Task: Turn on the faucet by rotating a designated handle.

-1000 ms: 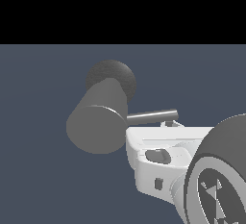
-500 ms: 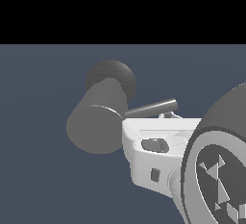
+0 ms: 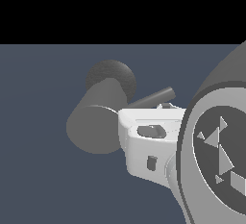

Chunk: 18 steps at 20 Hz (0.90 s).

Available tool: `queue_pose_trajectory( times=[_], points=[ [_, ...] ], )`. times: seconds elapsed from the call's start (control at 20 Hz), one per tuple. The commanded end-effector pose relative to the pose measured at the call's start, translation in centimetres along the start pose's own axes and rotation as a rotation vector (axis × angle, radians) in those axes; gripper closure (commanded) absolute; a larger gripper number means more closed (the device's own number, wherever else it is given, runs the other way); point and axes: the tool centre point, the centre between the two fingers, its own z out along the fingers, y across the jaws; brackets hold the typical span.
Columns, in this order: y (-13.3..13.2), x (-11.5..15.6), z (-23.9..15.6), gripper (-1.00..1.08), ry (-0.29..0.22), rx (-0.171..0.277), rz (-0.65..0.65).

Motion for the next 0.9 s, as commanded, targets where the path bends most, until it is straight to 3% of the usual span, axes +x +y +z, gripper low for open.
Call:
queue_pose_trajectory(
  times=[0.0,0.25,0.3,0.85],
  points=[
    [-0.2,-2.4,0.3,1.08,-0.054,0.006,-0.004],
    [0.0,-3.3,0.3,1.08,-0.058,0.008,-0.004],
    [0.6,-1.1,-0.1,1.08,0.000,-0.008,-0.002],
    [1.8,-3.6,0.0,1.08,-0.019,-0.003,-0.002]
  ],
)
